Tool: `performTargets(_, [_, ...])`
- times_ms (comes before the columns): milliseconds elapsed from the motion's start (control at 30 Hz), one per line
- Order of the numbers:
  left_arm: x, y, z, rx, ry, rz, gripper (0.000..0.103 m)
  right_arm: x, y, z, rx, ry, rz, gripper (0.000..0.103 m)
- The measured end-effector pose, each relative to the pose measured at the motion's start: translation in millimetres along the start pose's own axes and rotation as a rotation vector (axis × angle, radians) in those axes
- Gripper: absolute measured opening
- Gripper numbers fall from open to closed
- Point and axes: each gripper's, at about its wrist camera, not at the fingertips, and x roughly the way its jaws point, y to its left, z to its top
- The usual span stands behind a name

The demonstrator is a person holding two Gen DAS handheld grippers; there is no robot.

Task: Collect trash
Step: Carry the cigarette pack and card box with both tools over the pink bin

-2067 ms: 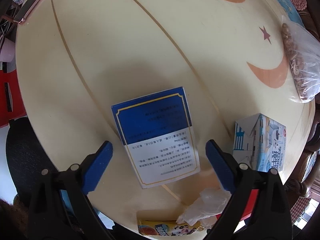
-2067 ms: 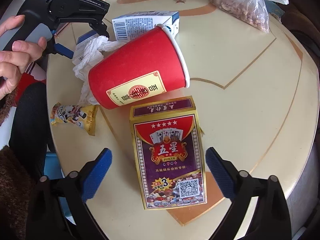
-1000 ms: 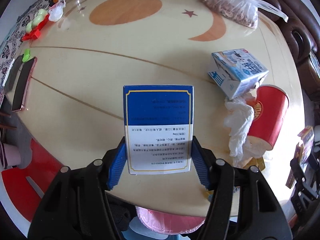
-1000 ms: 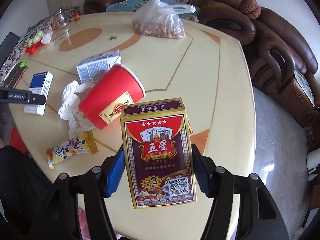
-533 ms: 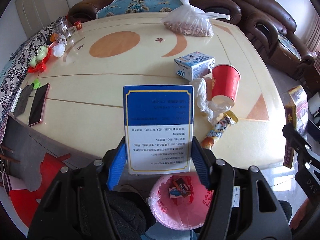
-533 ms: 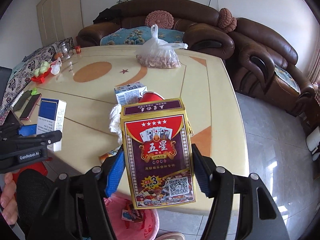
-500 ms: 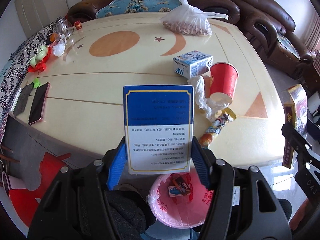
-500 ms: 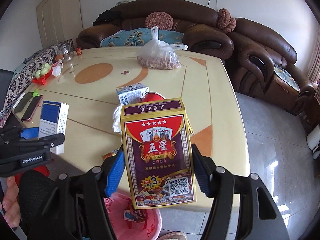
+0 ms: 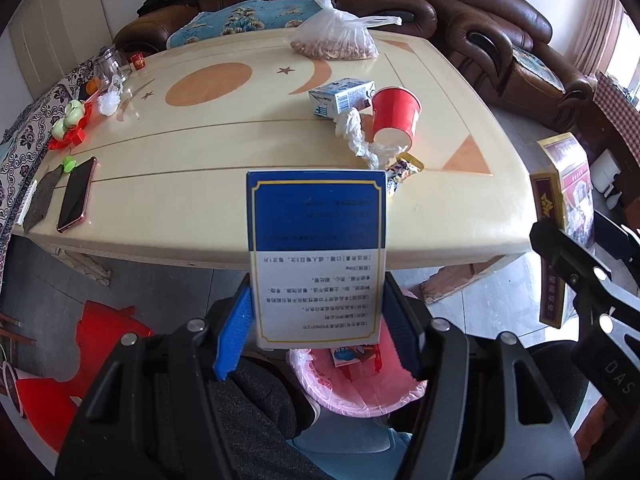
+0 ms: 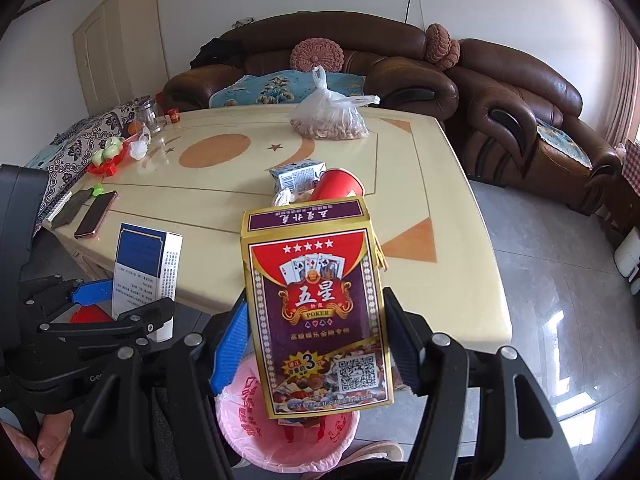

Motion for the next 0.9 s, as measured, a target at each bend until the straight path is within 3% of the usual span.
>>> performTargets(400, [6,-2,-40,0.042,0.026,-0.064,0.061,-9,11,-41,0.009,0.035,0.000,0.061])
performTargets(900, [55,-15,-69,0.107,0.139,-0.080,0.061,37,10,-80,-0.007,0.170,-0.006,0.061])
